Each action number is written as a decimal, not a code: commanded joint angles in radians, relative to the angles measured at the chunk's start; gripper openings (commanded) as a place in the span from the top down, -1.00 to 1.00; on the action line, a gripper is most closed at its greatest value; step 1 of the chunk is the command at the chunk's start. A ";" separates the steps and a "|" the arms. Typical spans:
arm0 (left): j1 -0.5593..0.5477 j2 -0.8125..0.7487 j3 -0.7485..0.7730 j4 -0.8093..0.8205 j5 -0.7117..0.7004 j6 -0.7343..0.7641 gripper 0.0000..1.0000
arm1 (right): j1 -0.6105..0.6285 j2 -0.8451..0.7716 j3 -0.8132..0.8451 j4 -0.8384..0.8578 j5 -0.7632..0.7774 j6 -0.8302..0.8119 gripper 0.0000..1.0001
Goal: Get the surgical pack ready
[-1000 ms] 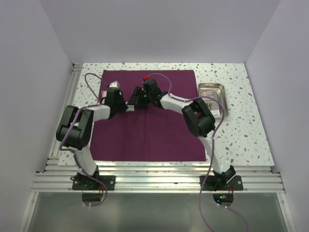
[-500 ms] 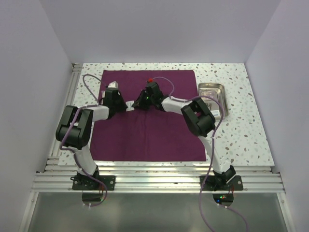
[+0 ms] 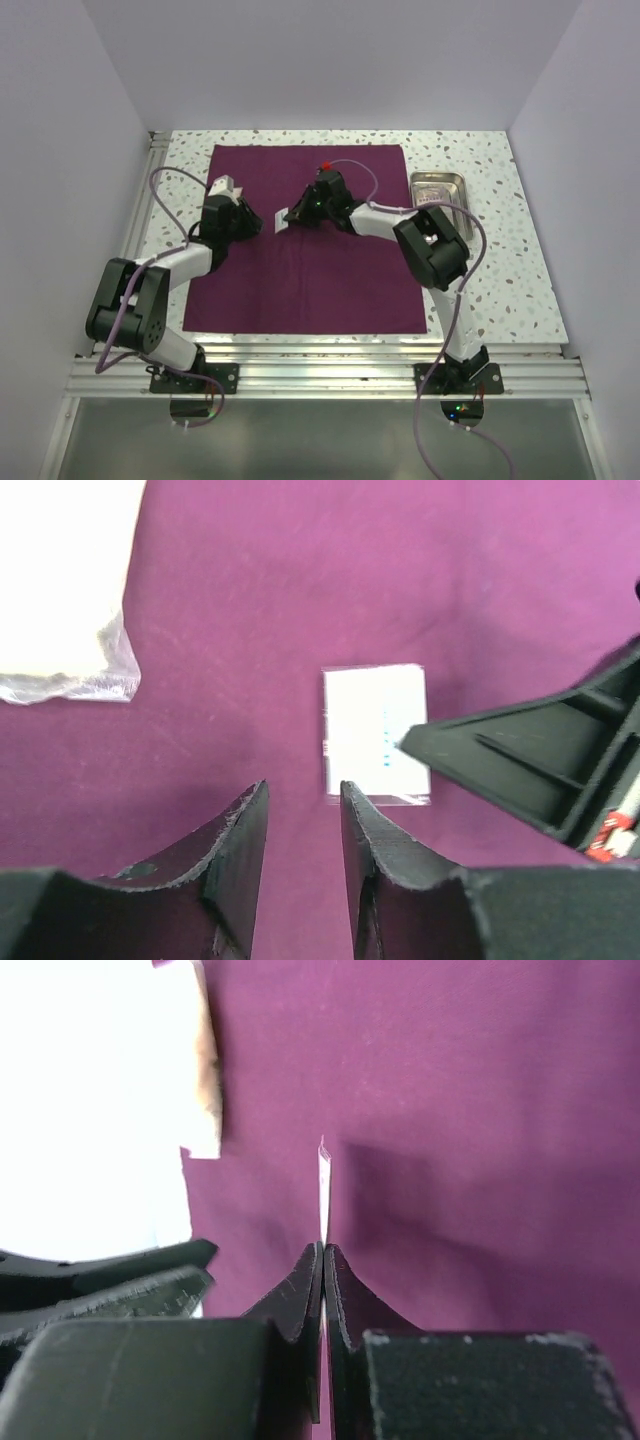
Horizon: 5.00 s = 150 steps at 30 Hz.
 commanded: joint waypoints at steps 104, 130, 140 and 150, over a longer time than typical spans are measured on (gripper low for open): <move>-0.223 0.016 0.280 -0.085 0.150 0.229 1.00 | -0.416 -0.680 -0.558 0.115 -0.205 -0.197 -0.54; -0.364 0.035 0.253 0.022 0.130 0.200 1.00 | -0.125 -0.480 -0.343 -0.069 0.099 -0.099 -0.38; -0.374 -0.016 0.192 0.065 0.136 0.206 0.43 | -0.128 -0.494 -0.360 -0.058 0.133 -0.096 0.36; -0.373 -0.177 0.132 -0.028 0.015 0.254 0.05 | -0.313 -0.574 -0.416 -0.078 0.118 -0.122 0.38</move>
